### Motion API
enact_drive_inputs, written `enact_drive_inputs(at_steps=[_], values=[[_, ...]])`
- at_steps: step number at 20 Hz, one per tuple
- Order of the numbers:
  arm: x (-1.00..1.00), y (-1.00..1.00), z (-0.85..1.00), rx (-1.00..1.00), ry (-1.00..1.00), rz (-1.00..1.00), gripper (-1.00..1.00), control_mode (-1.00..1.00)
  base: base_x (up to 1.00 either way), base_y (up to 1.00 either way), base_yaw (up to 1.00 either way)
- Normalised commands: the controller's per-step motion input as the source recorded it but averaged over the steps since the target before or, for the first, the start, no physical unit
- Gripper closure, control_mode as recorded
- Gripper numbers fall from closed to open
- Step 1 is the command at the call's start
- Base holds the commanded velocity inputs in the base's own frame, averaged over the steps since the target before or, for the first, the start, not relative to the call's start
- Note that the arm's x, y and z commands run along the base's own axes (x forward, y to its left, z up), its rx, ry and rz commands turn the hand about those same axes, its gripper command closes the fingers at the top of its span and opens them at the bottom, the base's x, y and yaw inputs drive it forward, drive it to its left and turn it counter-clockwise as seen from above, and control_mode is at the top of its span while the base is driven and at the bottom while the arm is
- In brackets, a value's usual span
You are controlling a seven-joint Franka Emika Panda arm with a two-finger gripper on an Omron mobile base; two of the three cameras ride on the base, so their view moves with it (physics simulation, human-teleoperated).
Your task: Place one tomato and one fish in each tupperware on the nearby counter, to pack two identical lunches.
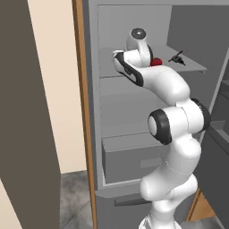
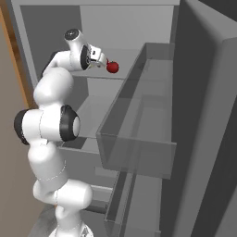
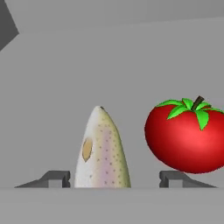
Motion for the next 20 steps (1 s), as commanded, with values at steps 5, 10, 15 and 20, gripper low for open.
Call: enact_drive_inputs(at_steps=[5,10,15,20], values=[[-0.16,-0.02,-0.46,0.0,0.0,-0.13,1.0,-1.0,0.0,0.0,0.0],[-0.34,-0.16,-0.26,0.03,0.05,-0.05,1.0,-1.0,0.0,0.0,0.0],[-0.58,-0.08,0.11,0.0,0.0,0.04,1.0,-1.0,0.0,0.0,0.0],[-0.52,0.02,0.0,0.0,-0.03,0.21,1.0,-1.0,0.0,0.0,0.0]])
